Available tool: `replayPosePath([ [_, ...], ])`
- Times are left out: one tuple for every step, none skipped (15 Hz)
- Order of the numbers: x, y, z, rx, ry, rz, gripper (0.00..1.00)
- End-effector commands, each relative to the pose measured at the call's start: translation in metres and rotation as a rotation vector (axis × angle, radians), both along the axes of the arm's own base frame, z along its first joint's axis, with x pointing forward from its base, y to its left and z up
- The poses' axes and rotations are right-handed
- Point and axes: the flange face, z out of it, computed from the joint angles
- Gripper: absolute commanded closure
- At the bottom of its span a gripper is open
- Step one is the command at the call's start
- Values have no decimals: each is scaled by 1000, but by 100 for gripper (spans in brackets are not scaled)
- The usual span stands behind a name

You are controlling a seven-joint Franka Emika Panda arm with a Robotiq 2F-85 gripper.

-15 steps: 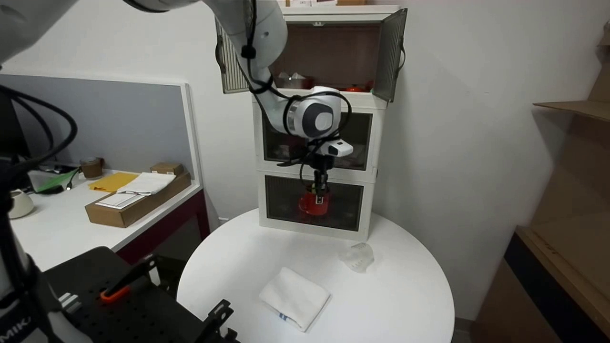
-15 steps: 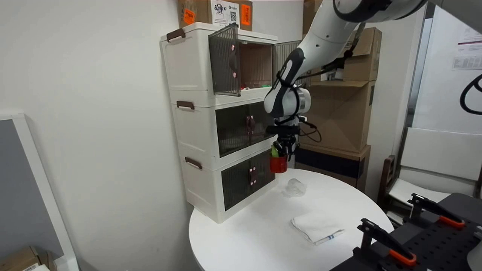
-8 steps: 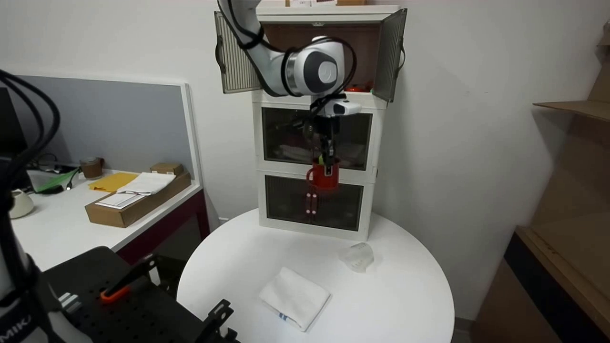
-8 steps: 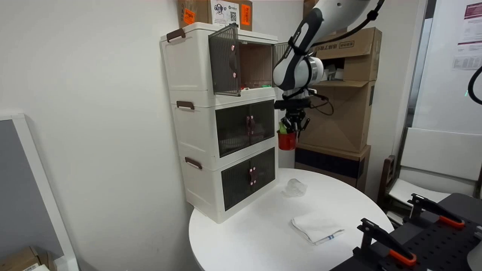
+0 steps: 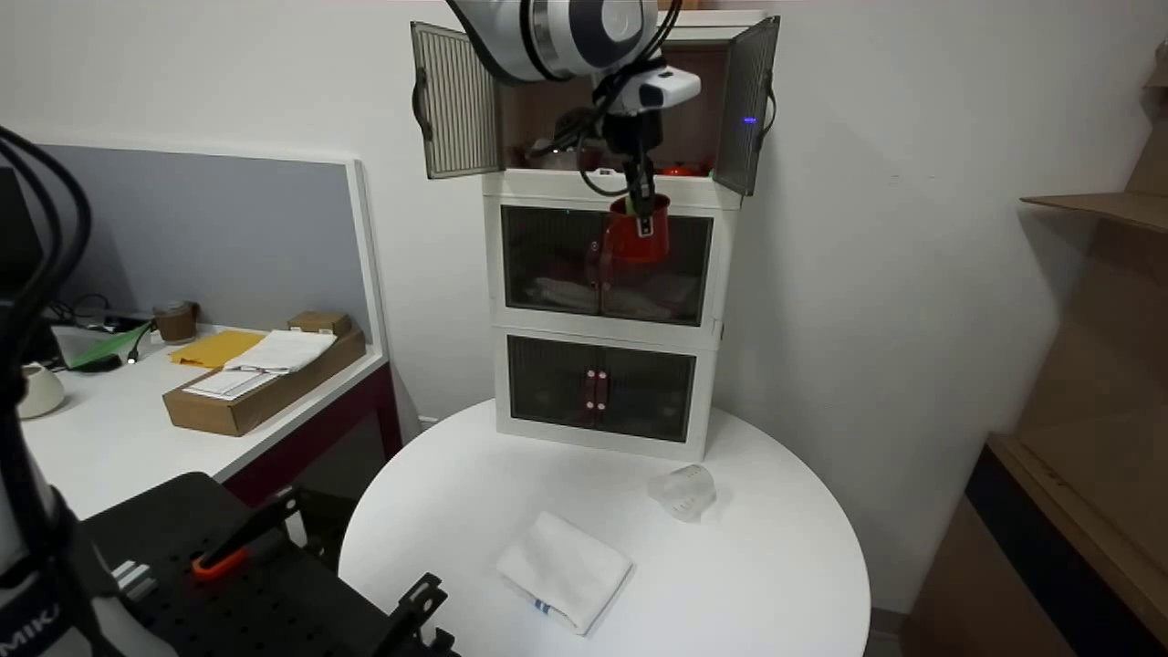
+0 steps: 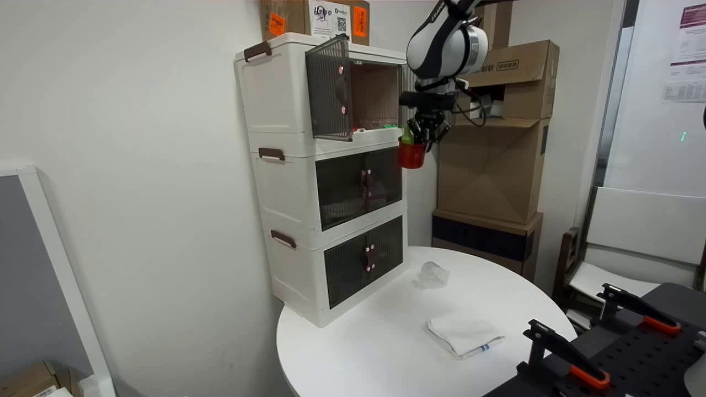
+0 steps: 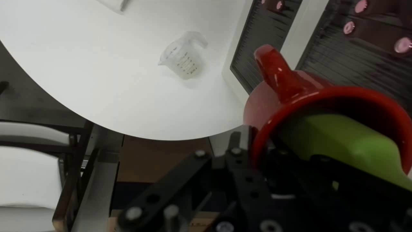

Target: Put the orange cup in the top shelf

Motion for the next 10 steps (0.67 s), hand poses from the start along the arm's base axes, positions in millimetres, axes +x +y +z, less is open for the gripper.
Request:
replayPosePath([
  [-3,4,37,-13,-61,-7,98],
  [-1,5,41,-19,-72,-5,98],
  [0,7,43,-25,-84,1,98],
  [2,9,43,-33,-93,3,98],
  [5,11,41,-39,-104,3,98],
  [8,13,40,-43,-121,-2,98],
  [11,15,39,-45,-143,-10,98],
  [14,18,39,-44,-168,-20,98],
  [18,22,40,-39,-191,-28,98],
  [21,25,41,-37,-214,-33,98],
])
